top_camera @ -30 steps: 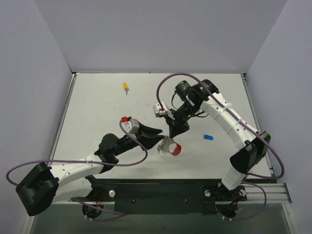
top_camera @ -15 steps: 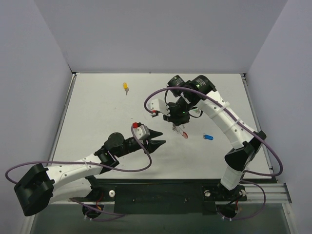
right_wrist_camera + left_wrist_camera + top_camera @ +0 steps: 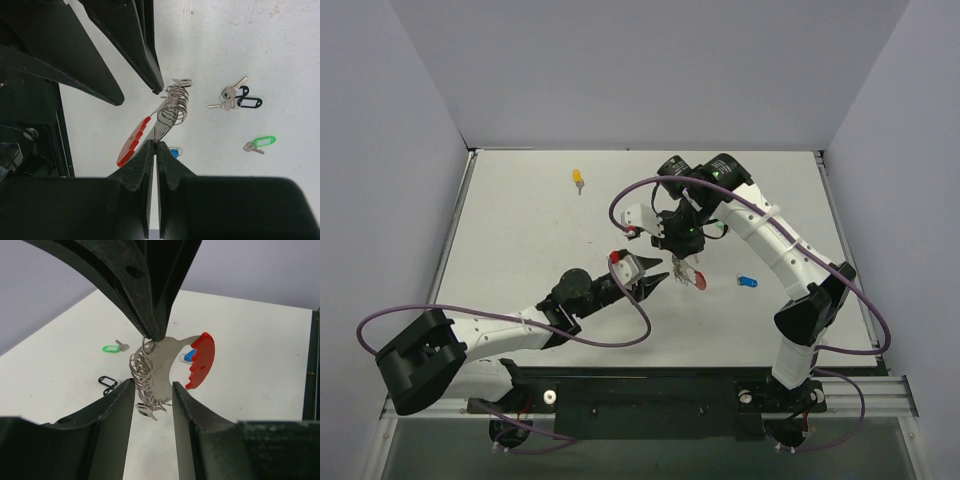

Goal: Put the keys on the keyring

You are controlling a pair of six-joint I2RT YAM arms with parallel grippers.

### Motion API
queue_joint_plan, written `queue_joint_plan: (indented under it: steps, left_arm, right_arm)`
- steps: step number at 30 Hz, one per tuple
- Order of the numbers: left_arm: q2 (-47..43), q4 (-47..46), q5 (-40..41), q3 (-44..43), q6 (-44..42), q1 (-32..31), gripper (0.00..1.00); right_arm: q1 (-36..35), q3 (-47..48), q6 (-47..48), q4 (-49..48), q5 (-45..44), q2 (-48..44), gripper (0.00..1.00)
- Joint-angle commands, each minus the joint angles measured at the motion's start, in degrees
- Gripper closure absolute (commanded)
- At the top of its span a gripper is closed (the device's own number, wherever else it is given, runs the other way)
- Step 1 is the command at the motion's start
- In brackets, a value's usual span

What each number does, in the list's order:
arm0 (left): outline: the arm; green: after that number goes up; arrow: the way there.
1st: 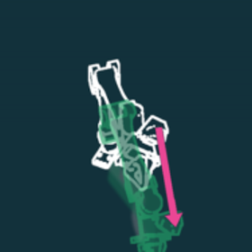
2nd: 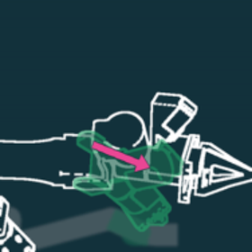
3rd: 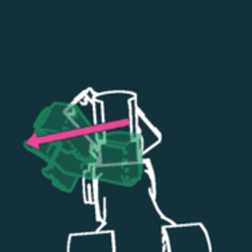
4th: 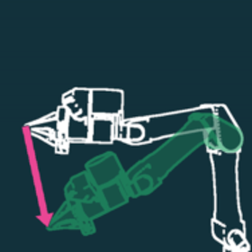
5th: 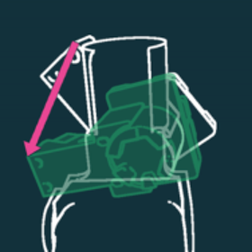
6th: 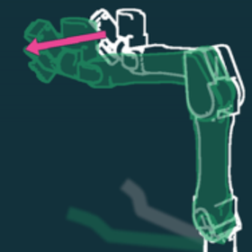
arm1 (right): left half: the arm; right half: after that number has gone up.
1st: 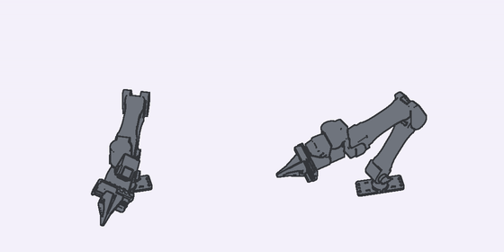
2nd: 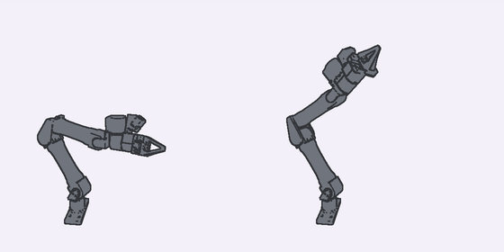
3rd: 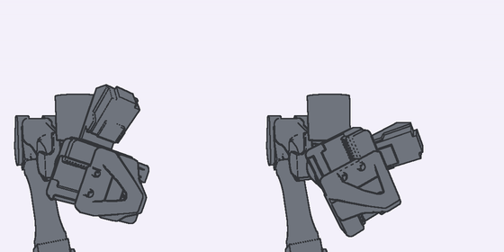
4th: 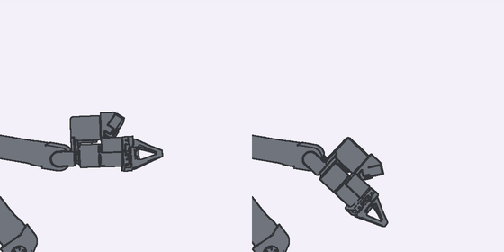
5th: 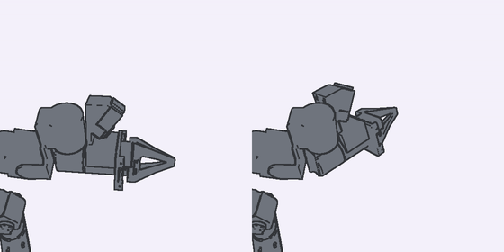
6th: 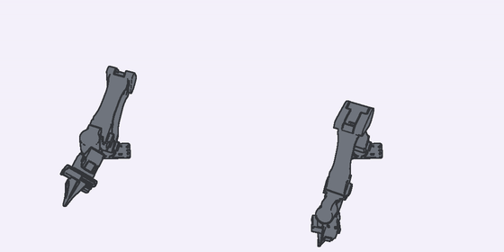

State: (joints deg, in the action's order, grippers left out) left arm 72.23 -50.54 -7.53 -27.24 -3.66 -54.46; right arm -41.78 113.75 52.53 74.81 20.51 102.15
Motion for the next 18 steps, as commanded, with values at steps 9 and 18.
queue_joint_plan:
  steps: [9,18]
  left_arm:
    - [4.9,-10.4,2.7,-5.4,-1.4,-0.9,0.58]
    - [5.1,-9.3,0.8,-5.9,-1.7,-1.1,0.75]
  right_arm:
    - [-0.4,0.8,0.3,15.2,2.8,0.0,1.0]
    - [-0.5,0.4,0.4,15.1,3.2,-0.1,1.0]
